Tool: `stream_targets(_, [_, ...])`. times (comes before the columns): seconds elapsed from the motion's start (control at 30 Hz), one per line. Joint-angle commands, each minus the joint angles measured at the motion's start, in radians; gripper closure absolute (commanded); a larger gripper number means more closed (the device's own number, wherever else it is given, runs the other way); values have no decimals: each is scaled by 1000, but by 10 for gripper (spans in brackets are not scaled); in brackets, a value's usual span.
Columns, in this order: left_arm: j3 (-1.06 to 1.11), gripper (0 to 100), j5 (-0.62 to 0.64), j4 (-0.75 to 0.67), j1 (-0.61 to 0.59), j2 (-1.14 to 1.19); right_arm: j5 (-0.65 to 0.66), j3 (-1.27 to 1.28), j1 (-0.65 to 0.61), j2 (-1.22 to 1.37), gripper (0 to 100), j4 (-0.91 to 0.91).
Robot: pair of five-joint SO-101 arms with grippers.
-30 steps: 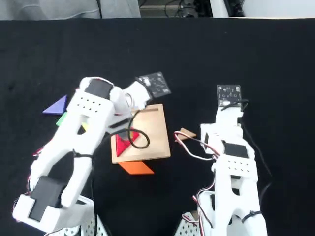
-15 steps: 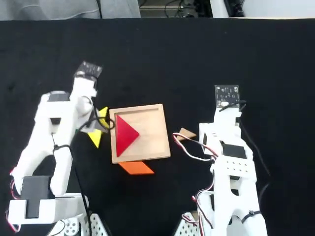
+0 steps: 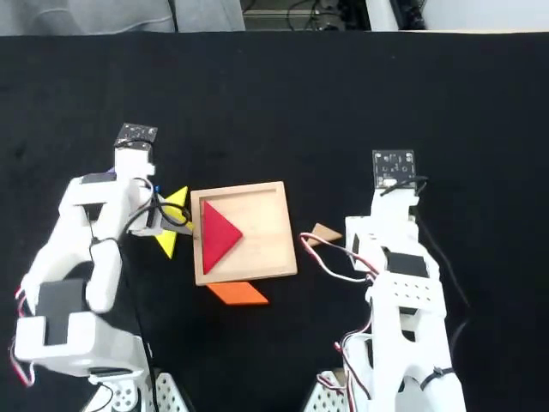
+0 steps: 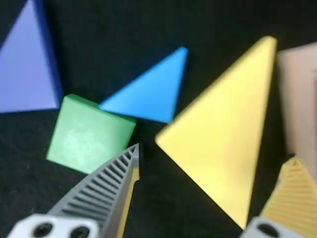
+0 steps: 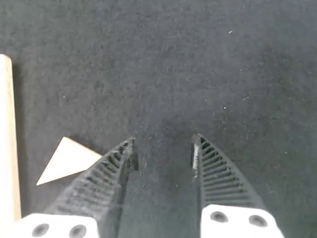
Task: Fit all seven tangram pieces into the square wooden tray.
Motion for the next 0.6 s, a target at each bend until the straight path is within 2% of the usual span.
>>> stream_targets(0.0, [-156,583,6,66,-10,80,-9,-7,-12,-31,811,-18])
stream_targets(0.23, [-280,583,6,101,4,172,-9,-7,-12,-31,811,-18])
stream_targets(0.5, [-285,584,-29,103,24,187,-9,-7,-12,-33,811,-18])
stream_targets(0.57, [-280,615,-49,109,41,187,-9,-7,-12,-33,811,-18])
